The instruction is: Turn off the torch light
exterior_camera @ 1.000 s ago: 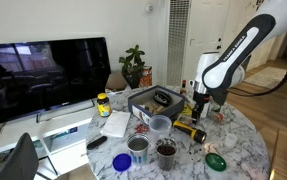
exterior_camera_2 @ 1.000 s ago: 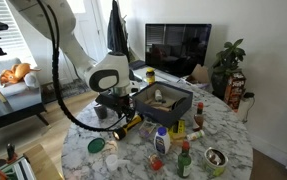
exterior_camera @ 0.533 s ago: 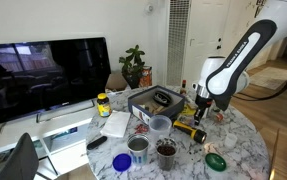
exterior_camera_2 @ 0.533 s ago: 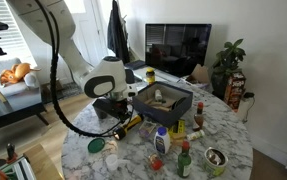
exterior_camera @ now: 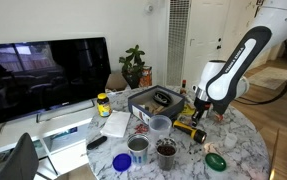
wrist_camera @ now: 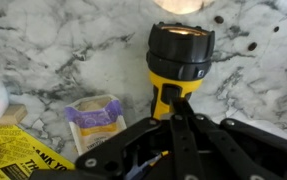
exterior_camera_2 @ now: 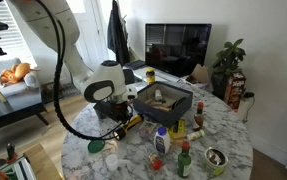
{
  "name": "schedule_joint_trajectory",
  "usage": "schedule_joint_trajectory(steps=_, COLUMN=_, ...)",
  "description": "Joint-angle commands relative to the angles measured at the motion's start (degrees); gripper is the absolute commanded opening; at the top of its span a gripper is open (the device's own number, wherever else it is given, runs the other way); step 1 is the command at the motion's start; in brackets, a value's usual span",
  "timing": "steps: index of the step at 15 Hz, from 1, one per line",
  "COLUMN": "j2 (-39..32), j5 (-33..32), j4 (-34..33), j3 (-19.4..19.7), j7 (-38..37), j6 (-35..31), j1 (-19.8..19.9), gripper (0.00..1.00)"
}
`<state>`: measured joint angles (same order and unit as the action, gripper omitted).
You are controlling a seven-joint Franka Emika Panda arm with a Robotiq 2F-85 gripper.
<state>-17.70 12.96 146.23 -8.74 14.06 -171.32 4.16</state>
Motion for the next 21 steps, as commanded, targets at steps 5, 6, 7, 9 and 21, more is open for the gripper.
schedule_joint_trajectory(steps=5, j2=-2.84, j5=-1.65, j4=0.17, j3=-0.48, j7=-5.24, j6=-4.21, j1=0.87, gripper=0.0)
schedule_joint_trajectory(steps=6, j2=-3.08, j5=-1.76, j4=0.11, j3=-0.46, j7=-5.61, j6=-4.46, j1=0.86, gripper=0.0)
schedule_joint_trajectory(steps=7, j2=-3.26, j5=-1.87, j4=0.05, j3=-0.44, j7=-6.0, j6=-4.57, j1=0.84, gripper=0.0)
schedule_joint_trajectory(steps=9, j2=-3.43, j5=-2.33, j4=0.06, j3=0.21, j7=-6.84, j6=-4.49, j1=0.35, gripper=0.0)
schedule_joint_trajectory(steps=21, j2=-5.48, j5=-5.03, j4=-1.62, j3=2.83, j7=-12.08, j6=-4.16, j1=-2.61, gripper=0.0)
